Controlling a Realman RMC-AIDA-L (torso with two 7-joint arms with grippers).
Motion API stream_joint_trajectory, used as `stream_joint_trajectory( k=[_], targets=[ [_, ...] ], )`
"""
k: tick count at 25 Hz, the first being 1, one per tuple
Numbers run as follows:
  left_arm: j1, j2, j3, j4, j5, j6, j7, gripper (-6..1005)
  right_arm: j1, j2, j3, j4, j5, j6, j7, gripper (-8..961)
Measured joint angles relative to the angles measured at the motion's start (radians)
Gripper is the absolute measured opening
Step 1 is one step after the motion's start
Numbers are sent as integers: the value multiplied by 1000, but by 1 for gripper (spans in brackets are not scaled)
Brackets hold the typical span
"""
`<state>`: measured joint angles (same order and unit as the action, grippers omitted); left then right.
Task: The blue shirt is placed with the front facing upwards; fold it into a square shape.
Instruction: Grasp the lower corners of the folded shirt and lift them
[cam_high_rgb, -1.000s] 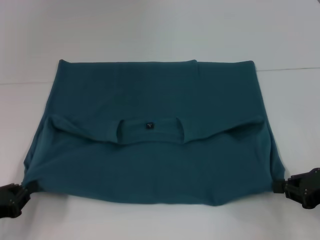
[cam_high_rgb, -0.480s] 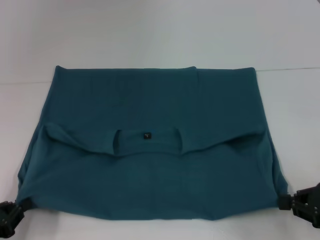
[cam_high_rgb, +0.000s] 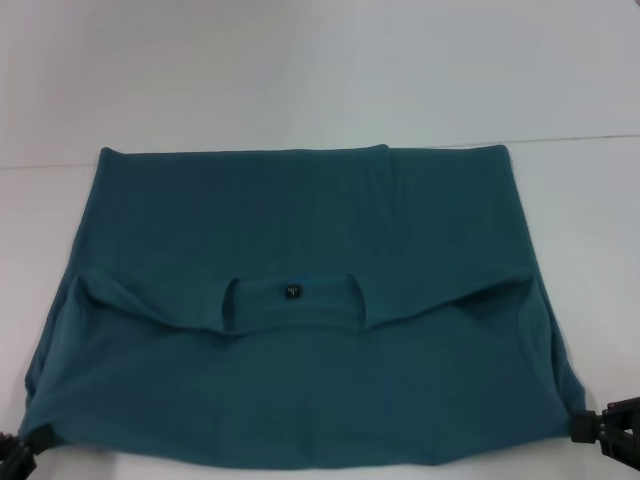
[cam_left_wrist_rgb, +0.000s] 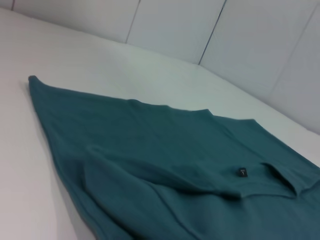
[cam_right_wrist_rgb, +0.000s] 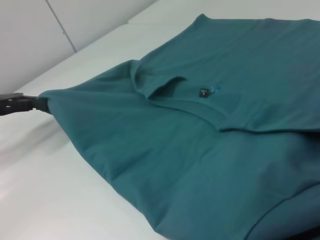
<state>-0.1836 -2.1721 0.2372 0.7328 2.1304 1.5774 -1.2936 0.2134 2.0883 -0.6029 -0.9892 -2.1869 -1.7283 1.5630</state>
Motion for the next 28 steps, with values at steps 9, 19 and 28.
stream_joint_trajectory(
  k=[9, 19, 28],
  targets=[
    [27, -2, -34, -9, 44, 37, 37, 52, -10, 0, 36, 32, -3, -45, -45, 32],
    [63, -3, -52, -10, 50, 85, 66, 51, -46, -3, 74, 63, -4, -82, -87, 32],
    [66, -3, -65, -21, 75, 102, 69, 52, -66, -1, 94, 66, -32, -88, -111, 32]
  ],
)
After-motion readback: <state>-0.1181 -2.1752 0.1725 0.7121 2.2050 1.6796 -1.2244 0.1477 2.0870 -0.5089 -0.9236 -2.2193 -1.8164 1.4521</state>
